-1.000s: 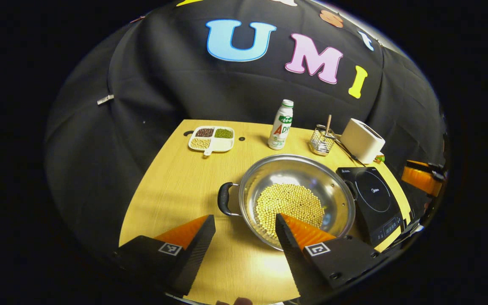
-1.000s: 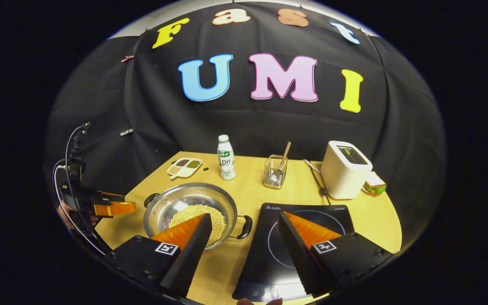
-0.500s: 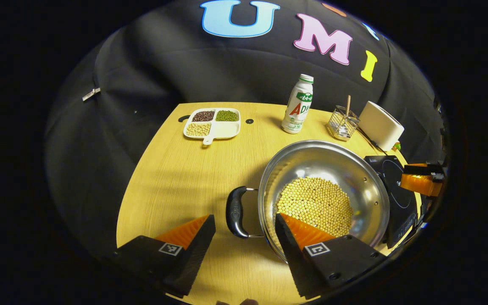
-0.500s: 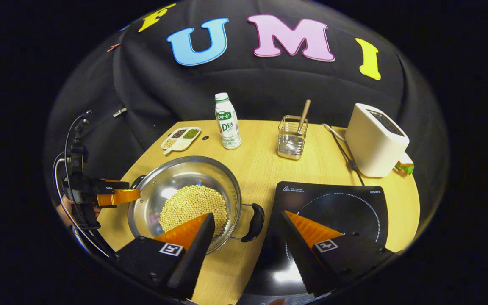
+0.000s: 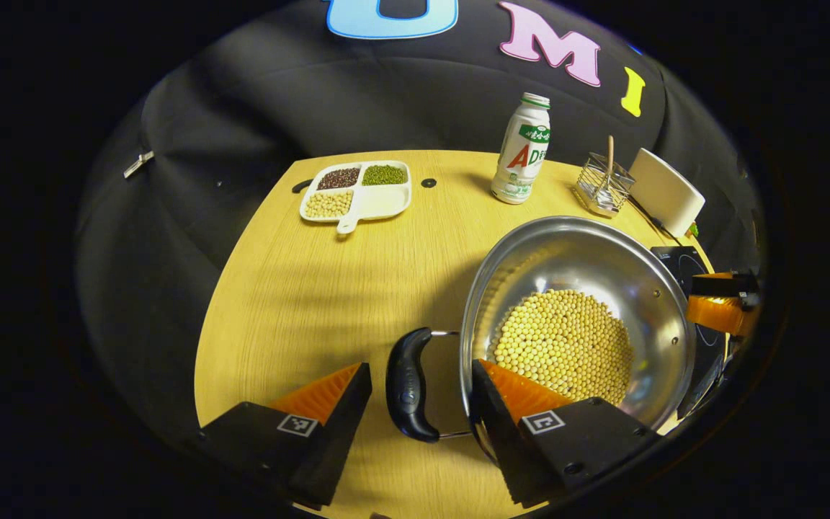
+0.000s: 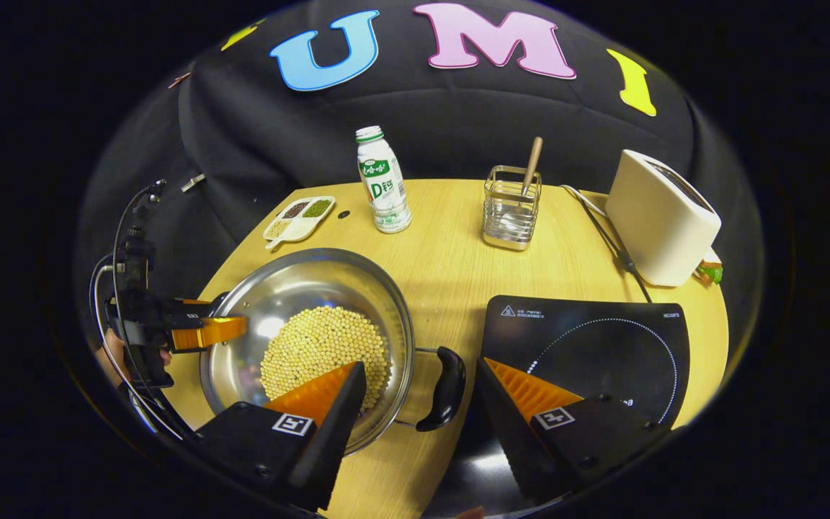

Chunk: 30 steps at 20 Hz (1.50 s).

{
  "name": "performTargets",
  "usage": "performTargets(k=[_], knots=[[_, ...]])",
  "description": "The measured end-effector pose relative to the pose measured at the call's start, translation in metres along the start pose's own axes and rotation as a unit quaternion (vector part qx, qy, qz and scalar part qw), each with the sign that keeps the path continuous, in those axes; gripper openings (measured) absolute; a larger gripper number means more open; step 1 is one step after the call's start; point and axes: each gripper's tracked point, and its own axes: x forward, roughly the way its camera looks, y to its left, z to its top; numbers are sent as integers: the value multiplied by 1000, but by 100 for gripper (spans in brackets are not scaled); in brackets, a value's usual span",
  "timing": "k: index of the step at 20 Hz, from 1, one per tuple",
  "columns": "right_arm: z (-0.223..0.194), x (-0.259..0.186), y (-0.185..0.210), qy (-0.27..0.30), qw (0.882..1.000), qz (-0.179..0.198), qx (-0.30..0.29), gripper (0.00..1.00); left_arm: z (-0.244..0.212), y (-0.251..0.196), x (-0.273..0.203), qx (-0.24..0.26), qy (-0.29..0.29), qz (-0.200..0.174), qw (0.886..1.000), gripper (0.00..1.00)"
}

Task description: First push the handle of the pot to place it horizontally, then grasp the pot with both hands and set it on the induction cooktop.

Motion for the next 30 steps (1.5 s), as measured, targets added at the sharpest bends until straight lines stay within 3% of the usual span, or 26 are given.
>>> performTargets(k=[8, 11, 16, 17, 19, 20, 23, 26, 27, 30], knots=[[-17, 27, 8, 35, 999, -6, -1, 95, 0, 14, 4, 24, 11, 17, 1000, 80], [-27, 39, 11, 53, 998, -16, 5, 87, -5, 8, 13, 9, 22, 15, 1000, 75], [-27, 49, 9, 56, 996, -44, 43, 73, -6, 10, 12, 10, 22, 18, 1000, 76], [-28, 53, 7, 56, 996, -46, 52, 68, -6, 10, 12, 4, 21, 20, 1000, 72], [-27, 56, 6, 58, 996, -49, 56, 58, -6, 8, 9, -13, 14, 26, 999, 75], [-26, 52, 5, 59, 996, -50, 52, 60, -8, 6, 6, -20, 12, 24, 999, 67], [-27, 38, 1, 59, 996, -54, 42, 57, -15, -4, -3, -49, 15, 11, 999, 61], [-22, 16, -3, 55, 996, -50, 45, 57, -11, -16, -25, -45, 6, 8, 999, 59], [-21, 8, -5, 55, 996, -49, 50, 53, -7, -21, -32, -40, 4, 8, 999, 59], [-16, -16, -18, 53, 996, -48, 58, 57, 2, -40, -51, -28, 0, 7, 1000, 59]])
